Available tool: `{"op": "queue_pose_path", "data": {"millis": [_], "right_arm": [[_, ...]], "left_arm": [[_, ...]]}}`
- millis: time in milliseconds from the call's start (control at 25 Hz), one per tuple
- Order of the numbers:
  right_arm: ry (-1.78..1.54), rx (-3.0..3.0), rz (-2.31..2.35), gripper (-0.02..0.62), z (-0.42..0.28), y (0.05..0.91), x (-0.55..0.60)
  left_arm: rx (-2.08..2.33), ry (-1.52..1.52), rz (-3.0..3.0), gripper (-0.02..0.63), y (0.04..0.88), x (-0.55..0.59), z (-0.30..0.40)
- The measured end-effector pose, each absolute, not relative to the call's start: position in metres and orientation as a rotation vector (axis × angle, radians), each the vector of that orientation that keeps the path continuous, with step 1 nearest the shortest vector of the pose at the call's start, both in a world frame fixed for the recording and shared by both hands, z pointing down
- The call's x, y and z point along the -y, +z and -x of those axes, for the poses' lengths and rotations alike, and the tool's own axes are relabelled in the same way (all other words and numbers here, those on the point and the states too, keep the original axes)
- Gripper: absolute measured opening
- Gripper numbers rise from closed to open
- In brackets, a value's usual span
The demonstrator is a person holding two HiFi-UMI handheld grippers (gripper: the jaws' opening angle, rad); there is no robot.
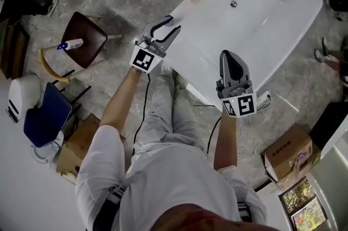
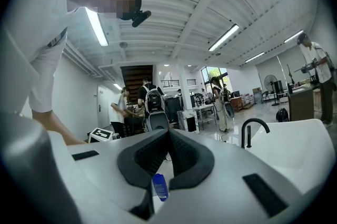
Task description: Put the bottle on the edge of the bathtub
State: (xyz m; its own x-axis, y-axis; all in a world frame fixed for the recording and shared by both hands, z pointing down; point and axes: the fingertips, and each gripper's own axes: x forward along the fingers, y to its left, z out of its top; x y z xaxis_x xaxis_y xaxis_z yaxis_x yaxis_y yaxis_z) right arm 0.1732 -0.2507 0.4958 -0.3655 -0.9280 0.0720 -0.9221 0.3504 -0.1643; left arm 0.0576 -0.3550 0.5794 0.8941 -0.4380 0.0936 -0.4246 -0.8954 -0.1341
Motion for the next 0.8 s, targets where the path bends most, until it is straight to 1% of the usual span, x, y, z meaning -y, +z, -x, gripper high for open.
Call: {"op": "queue_pose_path", "data": {"millis": [80,240,320,560,800], "right_arm": [[-0.279,-2.561,1.734,0.002,-0.171,0.482,0.245],[-0.299,-2.598,1.716,0.002,-0.162,0.457,0.232],[-0.289,-2.607,1.714,0.002,-0.157,0.444,0.231],[-0.275,-2.654,1.676,0.002,-0.13,0.402,0.225],[-0.18,-2.743,1.599,0.002,-0.097,0.368,0.222]], "left_arm": [[-0.685,-0.17,2.941,0.079,0.557,0.346,-0.057],[-0.732,-0.146,2.941,0.019,0.511,0.324,-0.051],[-0.774,-0.112,2.934,0.002,0.484,0.32,-0.047],[-0.872,-0.038,3.007,0.002,0.414,0.293,-0.03],[-0.83,-0.121,3.053,0.001,0.395,0.245,-0.028]]}}
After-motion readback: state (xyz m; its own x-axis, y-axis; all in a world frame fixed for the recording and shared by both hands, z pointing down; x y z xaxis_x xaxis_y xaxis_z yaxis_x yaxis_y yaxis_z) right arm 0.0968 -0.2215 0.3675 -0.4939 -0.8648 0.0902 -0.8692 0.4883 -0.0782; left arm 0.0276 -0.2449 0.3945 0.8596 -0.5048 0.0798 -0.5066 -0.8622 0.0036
